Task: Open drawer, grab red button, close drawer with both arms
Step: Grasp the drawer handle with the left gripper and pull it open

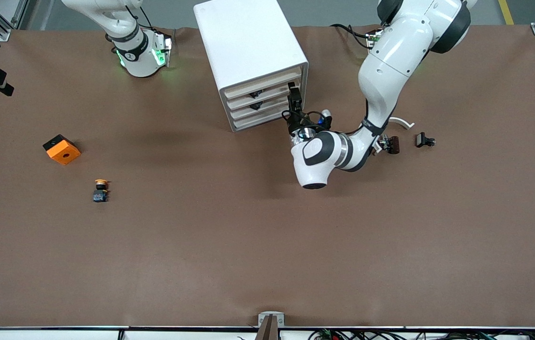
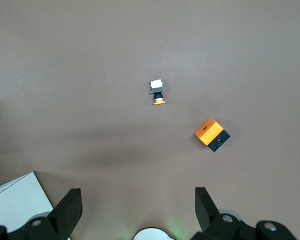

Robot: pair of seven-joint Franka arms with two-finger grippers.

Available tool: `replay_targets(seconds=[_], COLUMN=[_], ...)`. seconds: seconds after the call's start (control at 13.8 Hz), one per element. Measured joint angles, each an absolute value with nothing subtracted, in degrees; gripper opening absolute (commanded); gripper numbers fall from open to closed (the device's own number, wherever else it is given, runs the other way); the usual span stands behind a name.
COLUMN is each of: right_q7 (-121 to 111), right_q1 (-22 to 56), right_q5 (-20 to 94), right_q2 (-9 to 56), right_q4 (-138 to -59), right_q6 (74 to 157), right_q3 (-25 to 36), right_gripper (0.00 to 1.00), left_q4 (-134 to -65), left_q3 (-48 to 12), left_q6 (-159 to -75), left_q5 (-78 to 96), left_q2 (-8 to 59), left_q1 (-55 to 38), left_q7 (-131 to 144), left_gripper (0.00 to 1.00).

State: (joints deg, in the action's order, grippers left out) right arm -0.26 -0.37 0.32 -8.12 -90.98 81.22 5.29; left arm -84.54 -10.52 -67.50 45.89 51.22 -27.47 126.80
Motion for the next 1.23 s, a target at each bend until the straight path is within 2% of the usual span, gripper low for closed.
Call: replay_targets(seconds=[0.14, 0.43, 1.23], right_q7=[-0.3, -0.3, -0.3], right_q1=[-0.4, -0.4, -0.4], right_q5=[0.3, 0.3, 0.2], right_q2=[-8.1, -8.1, -8.1], right_q4=[-91.0, -91.0, -91.0], right_q6=[81.2, 81.2, 81.2], right_q3=[5.3, 5.3, 5.6], right_gripper=[1.0, 1.0, 1.0], left_q4=[-84.5, -84.5, -84.4], left_q3=[-10.5, -10.5, -9.4], left_q6=[-67.6, -67.6, -67.4], left_q5=[45.9, 45.9, 46.5], left_q2=[51.7, 51.9, 52.8], left_q1=[-27.9, -28.6, -28.1], left_q7=[126.8, 126.8, 127.7], left_gripper=[0.43, 0.02, 0.0])
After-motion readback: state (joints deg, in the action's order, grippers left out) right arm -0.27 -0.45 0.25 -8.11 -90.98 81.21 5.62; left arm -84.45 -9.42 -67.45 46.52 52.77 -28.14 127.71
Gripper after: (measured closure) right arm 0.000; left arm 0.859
